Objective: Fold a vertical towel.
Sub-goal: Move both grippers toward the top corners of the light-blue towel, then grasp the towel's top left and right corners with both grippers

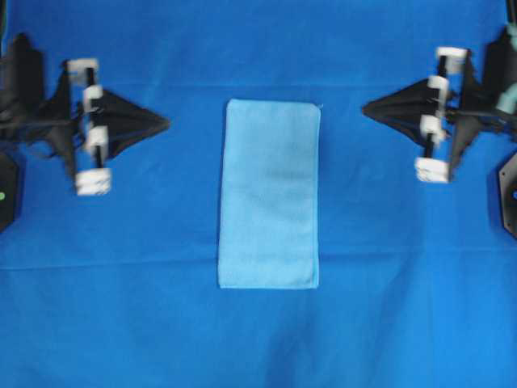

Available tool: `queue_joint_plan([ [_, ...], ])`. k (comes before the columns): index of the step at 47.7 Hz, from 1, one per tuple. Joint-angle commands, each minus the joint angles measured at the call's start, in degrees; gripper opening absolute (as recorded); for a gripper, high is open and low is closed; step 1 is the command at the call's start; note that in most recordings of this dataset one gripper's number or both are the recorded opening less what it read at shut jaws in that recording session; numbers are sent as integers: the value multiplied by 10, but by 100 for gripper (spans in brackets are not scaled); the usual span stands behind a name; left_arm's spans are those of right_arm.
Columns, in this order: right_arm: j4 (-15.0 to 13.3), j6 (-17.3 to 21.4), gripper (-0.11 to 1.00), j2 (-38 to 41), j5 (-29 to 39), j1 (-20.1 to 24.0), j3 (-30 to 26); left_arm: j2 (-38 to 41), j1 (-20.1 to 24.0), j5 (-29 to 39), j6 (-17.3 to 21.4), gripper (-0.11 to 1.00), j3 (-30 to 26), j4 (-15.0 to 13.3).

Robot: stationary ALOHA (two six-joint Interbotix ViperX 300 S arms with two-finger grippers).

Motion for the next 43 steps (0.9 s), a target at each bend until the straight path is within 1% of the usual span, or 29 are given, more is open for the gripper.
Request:
queue_joint_plan([
  [1, 1, 0, 1, 49, 9, -25, -33, 51, 18, -10, -1, 8, -33, -2],
  [3, -1, 0, 3, 74, 15, -33, -42, 76, 25, -14, -1, 17, -43, -2],
  [5, -1, -1, 11, 98, 20, -40, -52, 101, 31, -19, -1, 28, -53, -2],
  [8, -4, -3, 31, 135, 25, -52, -65, 141, 39, -25, -1, 46, -68, -1],
  [11, -7, -4, 49, 173, 25, -61, -76, 184, 48, -33, -1, 66, -83, -1],
  [13, -11, -4, 59, 204, 23, -67, -86, 208, 54, -37, -1, 75, -90, -2],
  [15, -13, -4, 65, 228, 23, -71, -94, 234, 59, -45, -1, 80, -96, -2],
  [22, -20, -5, 61, 299, 18, -82, -121, 322, 70, -79, -1, 77, -122, -1],
  [29, -23, -5, 61, 350, 13, -85, -143, 374, 77, -84, -1, 77, -149, -2],
  [33, -25, -5, 61, 370, 12, -85, -153, 392, 82, -84, -1, 77, -161, -2],
  [38, -24, -5, 60, 380, 12, -85, -160, 399, 87, -83, -1, 76, -163, -2],
  [43, -25, -5, 60, 381, 12, -85, -159, 400, 92, -83, -1, 72, -160, -2],
])
